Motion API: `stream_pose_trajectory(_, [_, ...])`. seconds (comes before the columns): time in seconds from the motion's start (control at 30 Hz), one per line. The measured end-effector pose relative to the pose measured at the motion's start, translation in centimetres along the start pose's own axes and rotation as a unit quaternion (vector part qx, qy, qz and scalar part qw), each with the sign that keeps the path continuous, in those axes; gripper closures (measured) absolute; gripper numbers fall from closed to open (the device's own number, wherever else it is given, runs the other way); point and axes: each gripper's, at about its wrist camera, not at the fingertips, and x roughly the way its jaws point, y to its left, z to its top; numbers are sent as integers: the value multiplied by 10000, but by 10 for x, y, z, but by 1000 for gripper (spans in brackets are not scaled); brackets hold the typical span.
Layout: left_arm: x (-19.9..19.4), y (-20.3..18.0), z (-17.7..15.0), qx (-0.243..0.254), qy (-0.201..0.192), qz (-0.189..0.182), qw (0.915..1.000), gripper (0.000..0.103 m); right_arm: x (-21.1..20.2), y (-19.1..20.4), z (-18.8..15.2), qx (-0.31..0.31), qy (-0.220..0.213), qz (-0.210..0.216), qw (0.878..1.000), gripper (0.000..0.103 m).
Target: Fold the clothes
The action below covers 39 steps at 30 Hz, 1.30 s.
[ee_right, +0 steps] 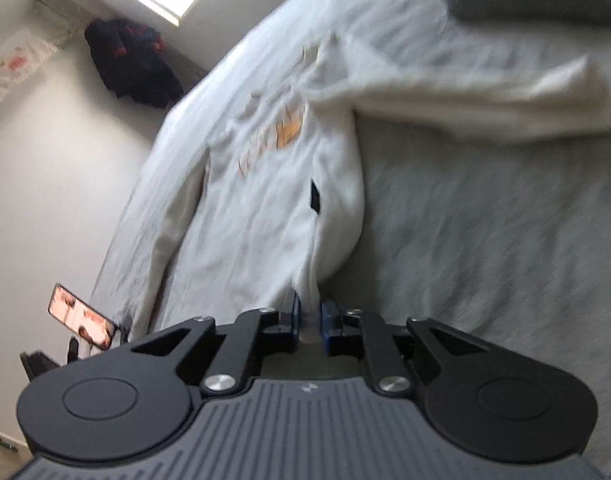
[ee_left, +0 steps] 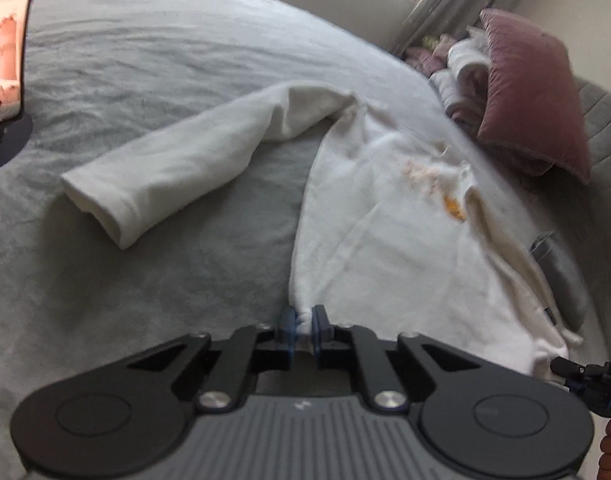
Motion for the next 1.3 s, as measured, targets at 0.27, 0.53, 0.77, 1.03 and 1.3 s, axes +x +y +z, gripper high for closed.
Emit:
stream_pose_trajectory(0.27, [-38, 6, -2, -309, 163, -525, 9980, 96, -65, -33, 9, 462, -268, 127, 9985, 94])
stream_pose_trajectory(0.53, [-55, 4, -18, 268, 750, -439, 9959, 96, -80, -24, -19, -170, 280, -60, 9994, 94])
stream_pose_trajectory(0.77, [-45, 14, -23, 693, 1416, -436, 9865, 96, -77, -30, -33, -385, 709, -259, 9964, 94])
stream_pose_trajectory(1.03, [-30, 11, -28, 1155, 1639, -230, 9794, 95, -45, -37, -35, -604, 1142, -878, 9877, 95])
stream_pose_trajectory(1.3, [-22, 34, -26, 408, 2032, -1135, 9717, 79, -43, -48, -34, -175, 1356, -155, 9905, 69])
